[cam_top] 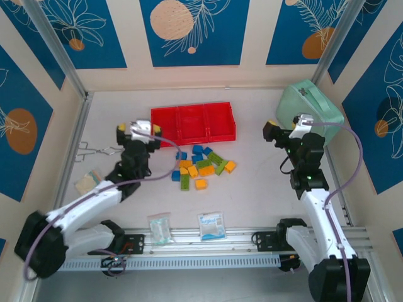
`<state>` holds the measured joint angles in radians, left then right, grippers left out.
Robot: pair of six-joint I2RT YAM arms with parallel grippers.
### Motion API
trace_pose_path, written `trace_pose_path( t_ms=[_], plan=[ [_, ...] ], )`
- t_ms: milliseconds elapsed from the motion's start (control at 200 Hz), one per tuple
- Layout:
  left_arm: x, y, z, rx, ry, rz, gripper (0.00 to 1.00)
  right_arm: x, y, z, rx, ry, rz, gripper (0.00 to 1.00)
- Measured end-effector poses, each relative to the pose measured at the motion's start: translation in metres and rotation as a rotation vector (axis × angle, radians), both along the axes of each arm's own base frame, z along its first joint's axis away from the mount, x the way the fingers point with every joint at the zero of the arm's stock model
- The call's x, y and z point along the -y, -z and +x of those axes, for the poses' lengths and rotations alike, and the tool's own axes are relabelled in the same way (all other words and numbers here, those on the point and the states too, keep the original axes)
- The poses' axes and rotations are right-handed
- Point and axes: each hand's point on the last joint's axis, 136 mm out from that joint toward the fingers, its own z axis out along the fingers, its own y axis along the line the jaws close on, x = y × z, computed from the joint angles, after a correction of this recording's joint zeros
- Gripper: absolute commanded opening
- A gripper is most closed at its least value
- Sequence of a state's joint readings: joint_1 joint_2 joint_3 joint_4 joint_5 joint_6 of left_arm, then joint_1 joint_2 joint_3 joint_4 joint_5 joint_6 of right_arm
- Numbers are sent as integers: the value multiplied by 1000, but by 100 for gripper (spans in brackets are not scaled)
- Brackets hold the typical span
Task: Sort the legos into containers by color
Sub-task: Pick up the lego from the center of the table.
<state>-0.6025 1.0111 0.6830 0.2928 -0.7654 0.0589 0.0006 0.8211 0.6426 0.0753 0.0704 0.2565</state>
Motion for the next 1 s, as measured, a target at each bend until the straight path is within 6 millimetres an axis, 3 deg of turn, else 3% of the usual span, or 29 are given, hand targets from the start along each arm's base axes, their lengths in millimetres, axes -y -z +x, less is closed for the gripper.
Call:
trace_pose_path(
  t_ms=[60, 125, 290, 375, 505, 615, 870, 1000],
  plan=[
    [-7, -24, -15, -10, 15, -64, 99, -18, 3, -5, -52, -92, -21, 93],
    [-12, -30, -33, -61, 51, -104, 100, -43, 13, -12, -122, -201, -80, 94],
    [-15, 10, -81, -291, 167, -137, 99, -110, 41, -50, -256, -464, -279, 96],
    [-17, 28, -103, -375, 208, -173, 99, -131, 52, -73, -280, -587, -368, 97],
    [-24, 43, -131, -403, 247, -246, 99, -133, 76, -95, -351, -685, -481, 98],
    [-31, 44, -146, -381, 261, -301, 99, -134, 96, -101, -415, -738, -537, 98],
    [-37, 48, -154, -378, 247, -325, 99, -137, 164, -91, -673, -784, -610, 95],
    [-44, 51, -153, -378, 210, -307, 99, -138, 183, -82, -751, -783, -629, 95]
  ],
)
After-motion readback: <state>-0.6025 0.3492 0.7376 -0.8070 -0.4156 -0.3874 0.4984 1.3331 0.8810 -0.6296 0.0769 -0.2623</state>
